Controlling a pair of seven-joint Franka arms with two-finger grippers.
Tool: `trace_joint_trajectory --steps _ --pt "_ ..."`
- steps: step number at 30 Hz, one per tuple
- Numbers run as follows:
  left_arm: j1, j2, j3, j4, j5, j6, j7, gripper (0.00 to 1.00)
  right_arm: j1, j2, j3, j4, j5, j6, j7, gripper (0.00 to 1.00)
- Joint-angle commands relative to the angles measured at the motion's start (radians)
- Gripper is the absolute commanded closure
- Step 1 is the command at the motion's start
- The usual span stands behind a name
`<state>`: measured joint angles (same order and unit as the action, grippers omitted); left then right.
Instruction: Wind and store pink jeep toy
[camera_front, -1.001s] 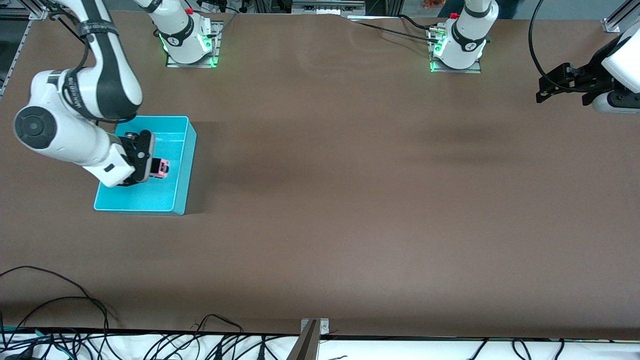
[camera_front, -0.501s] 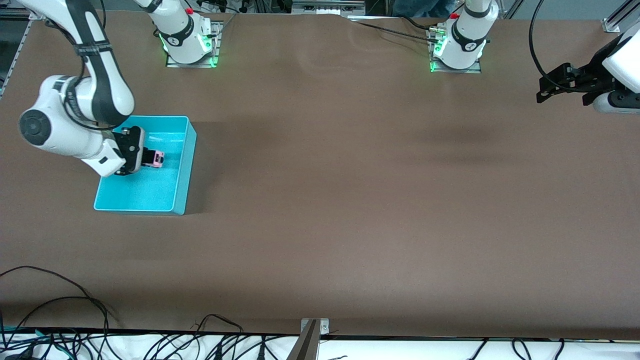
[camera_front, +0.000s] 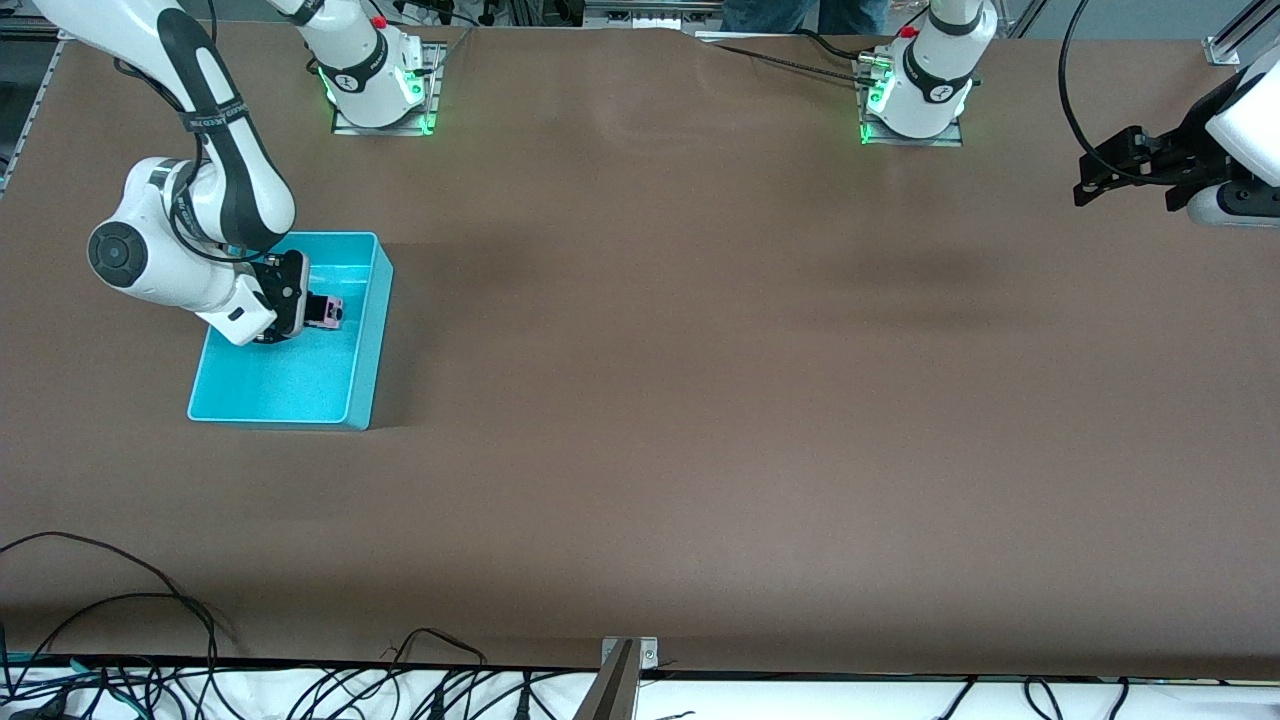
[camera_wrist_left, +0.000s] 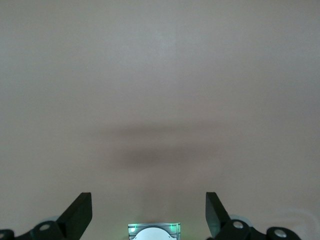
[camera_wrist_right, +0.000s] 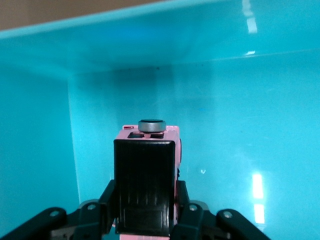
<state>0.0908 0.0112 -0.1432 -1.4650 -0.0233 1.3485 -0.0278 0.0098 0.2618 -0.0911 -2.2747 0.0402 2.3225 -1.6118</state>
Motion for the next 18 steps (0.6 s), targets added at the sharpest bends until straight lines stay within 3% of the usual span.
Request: trace_joint_trajectory --steps 1,3,4,6,7,14,18 --pt "0.006 -0.011 0.005 -0.009 -0.027 0.006 0.017 0.0 -0.011 0.011 -0.002 -0.009 0.021 0.029 -0.042 0.78" --pt "0.006 -0.01 0.007 -0.009 -0.027 0.004 0.017 0.0 -0.011 0.013 -0.001 -0.009 0.02 0.035 -0.042 0.7" --pt "0.006 -0.011 0.007 -0.008 -0.027 0.004 0.017 0.0 -0.011 0.014 -0.001 -0.008 0.02 0.032 -0.042 0.6" --pt "0.006 -0.01 0.007 -0.009 -0.027 0.004 0.017 0.0 -0.011 0.014 0.001 -0.005 0.02 0.032 -0.04 0.17" --pt "0.006 -0.011 0.007 -0.009 -0.027 0.004 0.017 0.0 -0.011 0.014 0.001 -0.005 0.02 0.032 -0.04 0.0" --pt "0.007 -0.01 0.007 -0.009 -0.027 0.004 0.017 0.0 -0.007 0.013 0.007 0.067 0.02 -0.001 -0.033 0.0" --pt "0.006 -0.01 0.007 -0.009 -0.027 0.004 0.017 0.0 -0.004 0.013 0.034 0.182 0.02 -0.099 -0.028 0.0"
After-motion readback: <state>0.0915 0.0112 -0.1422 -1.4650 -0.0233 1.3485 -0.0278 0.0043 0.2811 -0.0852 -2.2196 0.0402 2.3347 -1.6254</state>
